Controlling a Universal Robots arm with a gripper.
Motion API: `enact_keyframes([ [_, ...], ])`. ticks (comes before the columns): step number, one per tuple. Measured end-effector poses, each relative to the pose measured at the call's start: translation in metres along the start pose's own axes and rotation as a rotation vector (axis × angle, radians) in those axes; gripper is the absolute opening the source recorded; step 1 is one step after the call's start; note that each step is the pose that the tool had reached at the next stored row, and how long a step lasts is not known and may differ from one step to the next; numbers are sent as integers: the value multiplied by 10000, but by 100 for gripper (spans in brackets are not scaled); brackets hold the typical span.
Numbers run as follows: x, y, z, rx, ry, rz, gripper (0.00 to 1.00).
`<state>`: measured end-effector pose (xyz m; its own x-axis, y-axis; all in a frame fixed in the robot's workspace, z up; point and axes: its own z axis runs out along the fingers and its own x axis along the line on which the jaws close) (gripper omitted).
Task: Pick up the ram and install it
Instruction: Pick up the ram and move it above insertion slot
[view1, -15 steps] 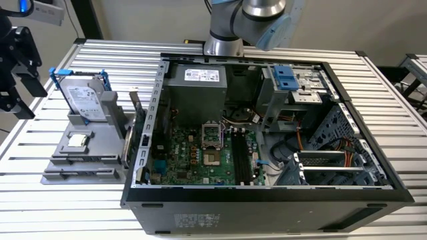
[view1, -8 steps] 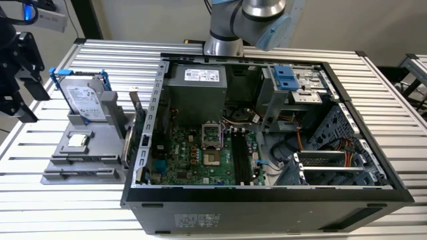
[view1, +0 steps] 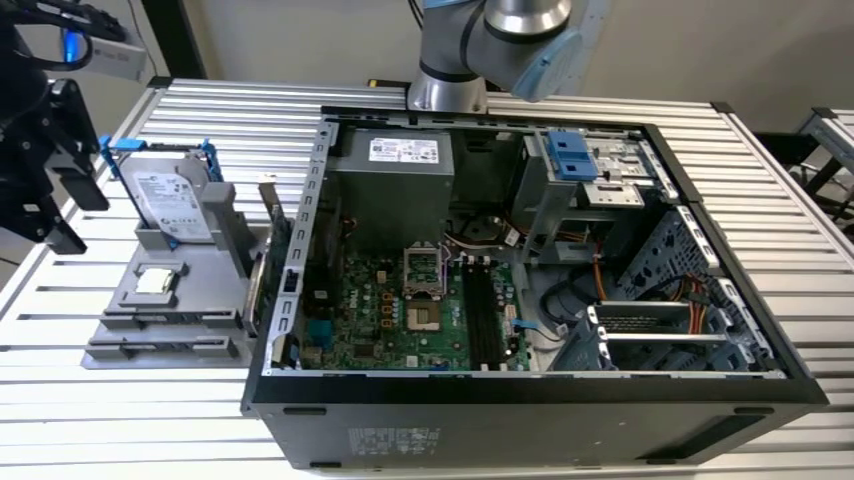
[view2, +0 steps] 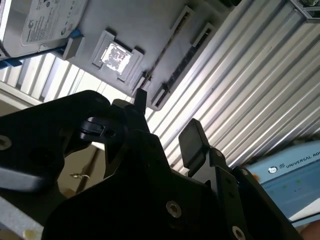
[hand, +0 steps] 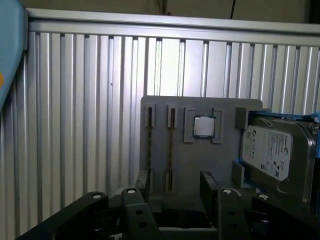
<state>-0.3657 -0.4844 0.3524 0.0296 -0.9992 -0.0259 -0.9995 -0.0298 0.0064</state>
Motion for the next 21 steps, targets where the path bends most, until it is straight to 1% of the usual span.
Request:
enact_keyframes([
  [7,4,-2,115,0,0,0,100],
  [10,5,-2,153,1,-1,4,100],
  [18,71,-3,239,1,0,67,100],
  [21,83,-4,279,-1,1,93,100],
])
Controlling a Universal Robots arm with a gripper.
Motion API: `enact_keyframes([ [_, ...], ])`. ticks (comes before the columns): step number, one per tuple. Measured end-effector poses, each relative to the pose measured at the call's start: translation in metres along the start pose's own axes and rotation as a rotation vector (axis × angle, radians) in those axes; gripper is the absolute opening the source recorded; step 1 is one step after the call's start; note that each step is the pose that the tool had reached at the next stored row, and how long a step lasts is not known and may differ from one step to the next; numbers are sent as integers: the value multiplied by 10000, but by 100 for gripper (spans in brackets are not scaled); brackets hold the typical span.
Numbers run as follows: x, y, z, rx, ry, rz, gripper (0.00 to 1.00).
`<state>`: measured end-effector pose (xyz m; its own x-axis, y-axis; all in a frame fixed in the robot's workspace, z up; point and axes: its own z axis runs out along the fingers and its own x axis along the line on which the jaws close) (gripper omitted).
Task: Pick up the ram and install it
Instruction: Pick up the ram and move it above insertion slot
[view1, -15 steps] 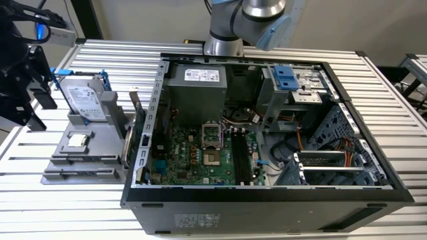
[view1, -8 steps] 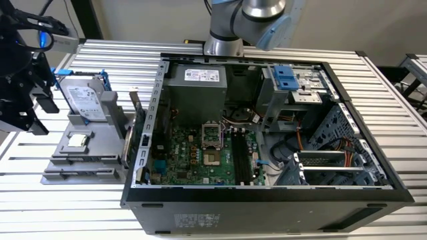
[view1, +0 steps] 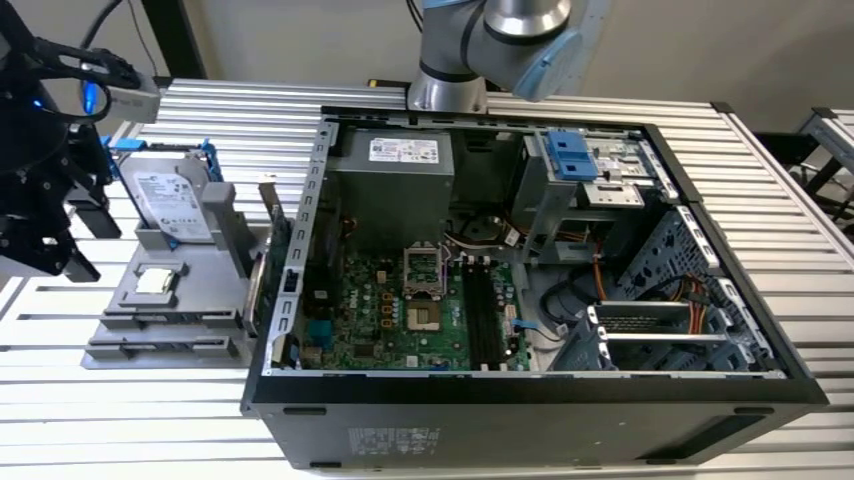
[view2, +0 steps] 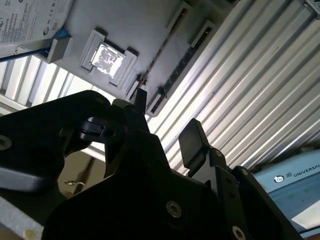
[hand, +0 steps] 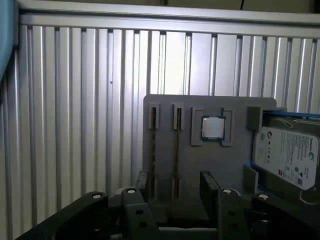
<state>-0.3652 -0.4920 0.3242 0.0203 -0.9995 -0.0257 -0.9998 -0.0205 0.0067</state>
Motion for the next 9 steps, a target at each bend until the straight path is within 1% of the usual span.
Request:
enact_keyframes([
  [9,10,-4,129,2,-1,50,100],
])
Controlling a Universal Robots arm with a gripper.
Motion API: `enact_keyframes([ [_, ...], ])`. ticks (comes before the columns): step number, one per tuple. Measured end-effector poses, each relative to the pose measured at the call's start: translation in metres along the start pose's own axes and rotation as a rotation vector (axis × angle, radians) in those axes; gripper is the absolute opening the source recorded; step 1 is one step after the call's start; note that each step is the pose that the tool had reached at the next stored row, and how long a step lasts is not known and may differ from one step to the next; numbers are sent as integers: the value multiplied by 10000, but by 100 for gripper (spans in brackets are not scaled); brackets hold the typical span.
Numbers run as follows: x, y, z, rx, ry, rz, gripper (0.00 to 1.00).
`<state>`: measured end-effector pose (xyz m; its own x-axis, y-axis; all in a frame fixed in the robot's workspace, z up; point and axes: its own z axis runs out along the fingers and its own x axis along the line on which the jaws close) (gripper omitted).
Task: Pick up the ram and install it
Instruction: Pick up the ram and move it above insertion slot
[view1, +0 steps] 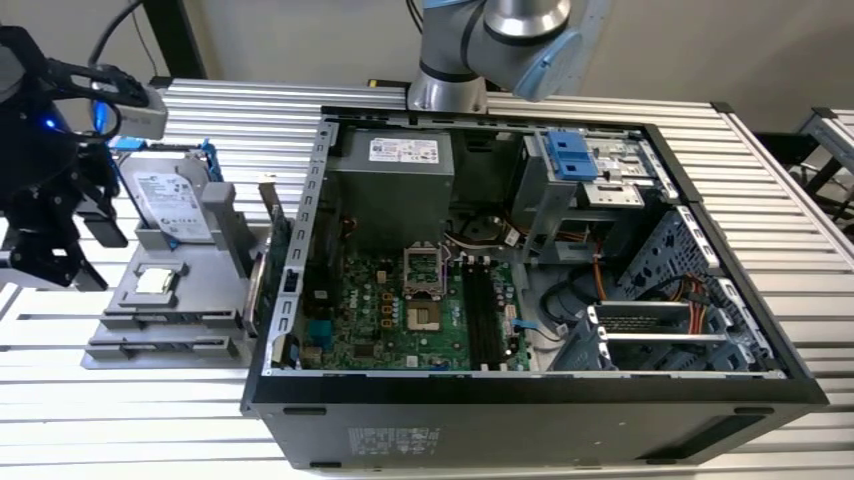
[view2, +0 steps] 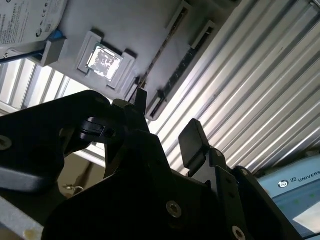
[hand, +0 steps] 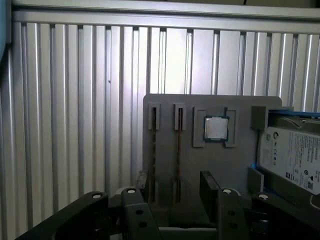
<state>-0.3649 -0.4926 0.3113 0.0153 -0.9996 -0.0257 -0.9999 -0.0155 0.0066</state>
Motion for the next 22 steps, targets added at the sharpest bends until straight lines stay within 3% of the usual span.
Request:
enact_keyframes([
  [22,11,-2,301,3,-2,28,100],
])
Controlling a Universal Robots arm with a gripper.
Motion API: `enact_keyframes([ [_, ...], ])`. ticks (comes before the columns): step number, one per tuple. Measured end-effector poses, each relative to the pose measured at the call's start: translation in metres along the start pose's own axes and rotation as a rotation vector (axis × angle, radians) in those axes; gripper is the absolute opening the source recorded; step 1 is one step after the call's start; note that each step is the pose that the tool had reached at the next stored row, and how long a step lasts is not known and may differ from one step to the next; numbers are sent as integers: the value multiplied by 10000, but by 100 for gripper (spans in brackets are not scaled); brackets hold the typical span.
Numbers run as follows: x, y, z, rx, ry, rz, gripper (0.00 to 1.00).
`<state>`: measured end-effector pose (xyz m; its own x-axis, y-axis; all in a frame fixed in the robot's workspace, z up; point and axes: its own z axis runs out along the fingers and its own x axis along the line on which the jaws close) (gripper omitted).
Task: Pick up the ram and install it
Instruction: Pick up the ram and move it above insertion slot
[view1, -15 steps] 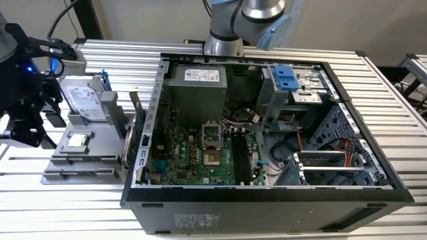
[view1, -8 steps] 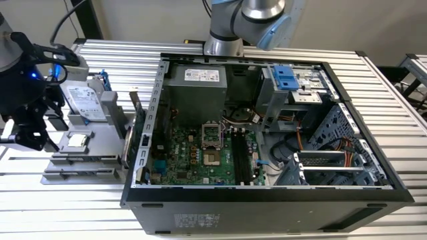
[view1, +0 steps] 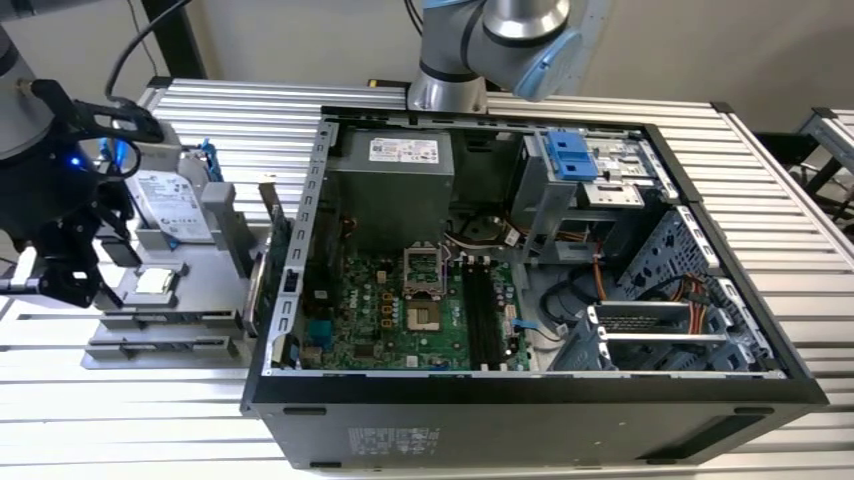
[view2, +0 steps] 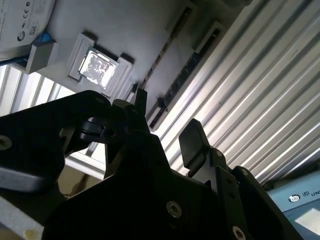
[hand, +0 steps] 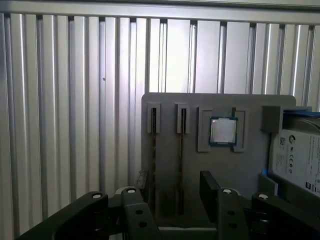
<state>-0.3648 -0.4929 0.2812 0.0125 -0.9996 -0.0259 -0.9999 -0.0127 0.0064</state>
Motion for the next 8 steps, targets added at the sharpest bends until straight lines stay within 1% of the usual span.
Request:
enact_keyframes([
  [6,4,0,78,-1,1,11,100],
  [8,18,0,99,-3,3,19,100],
])
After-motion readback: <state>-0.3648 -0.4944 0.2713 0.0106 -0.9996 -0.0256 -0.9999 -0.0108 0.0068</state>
